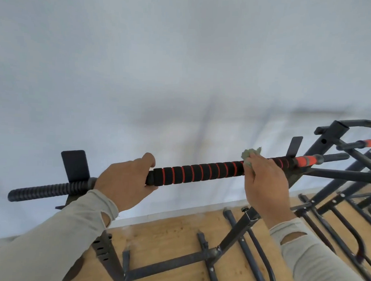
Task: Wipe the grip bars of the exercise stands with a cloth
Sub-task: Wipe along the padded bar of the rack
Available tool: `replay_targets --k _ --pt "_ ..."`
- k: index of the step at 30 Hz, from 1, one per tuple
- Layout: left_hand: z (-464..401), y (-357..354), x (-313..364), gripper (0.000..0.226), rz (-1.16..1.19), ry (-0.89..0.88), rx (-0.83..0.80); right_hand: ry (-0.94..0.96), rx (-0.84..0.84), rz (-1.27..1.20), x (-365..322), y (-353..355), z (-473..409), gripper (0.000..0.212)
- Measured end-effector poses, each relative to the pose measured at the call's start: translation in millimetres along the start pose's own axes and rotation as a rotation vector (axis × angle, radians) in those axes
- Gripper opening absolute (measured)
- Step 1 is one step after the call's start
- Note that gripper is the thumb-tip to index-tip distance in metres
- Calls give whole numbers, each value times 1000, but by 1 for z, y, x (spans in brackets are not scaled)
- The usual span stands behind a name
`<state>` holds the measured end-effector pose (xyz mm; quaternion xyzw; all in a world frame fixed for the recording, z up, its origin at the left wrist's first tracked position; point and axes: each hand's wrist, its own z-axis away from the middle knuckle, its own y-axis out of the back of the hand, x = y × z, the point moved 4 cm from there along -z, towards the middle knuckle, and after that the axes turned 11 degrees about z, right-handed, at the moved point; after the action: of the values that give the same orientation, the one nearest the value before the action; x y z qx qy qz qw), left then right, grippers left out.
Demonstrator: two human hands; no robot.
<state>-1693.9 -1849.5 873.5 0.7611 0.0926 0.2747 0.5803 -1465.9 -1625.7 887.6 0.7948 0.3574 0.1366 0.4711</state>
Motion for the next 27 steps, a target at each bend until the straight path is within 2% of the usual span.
replay_targets --k 4,6,8,11,13,15,17,19,22,25,27 --pt "-3 1 0 33 48 51 -39 295 25 -36 -124 -15 28 19" --pt "-4 3 -2 30 47 49 -56 420 36 -120 -173 -27 45 22" --pt "-5 4 -3 31 47 38 -69 488 63 -164 -178 -29 44 27" --pt "-3 4 -6 34 30 16 -78 559 48 -72 -123 -24 24 32" --pt "-1 5 -7 34 27 -14 -81 519 19 45 -72 -21 9 35" --pt "0 4 -6 31 0 -36 -77 386 -21 178 -14 -14 -4 33" --pt "1 0 -2 28 -21 -84 1 200 -98 303 37 -1 -18 24" --pt "4 -8 7 36 -15 -150 123 19 -177 354 68 12 -30 14" --pt "3 -16 13 60 -63 -231 241 -115 -152 317 65 13 -34 17" --pt "0 -14 13 58 -47 -206 262 -127 -87 194 20 9 -19 23" --pt "0 -10 13 53 -28 -124 236 -14 -55 145 -26 6 -9 27"
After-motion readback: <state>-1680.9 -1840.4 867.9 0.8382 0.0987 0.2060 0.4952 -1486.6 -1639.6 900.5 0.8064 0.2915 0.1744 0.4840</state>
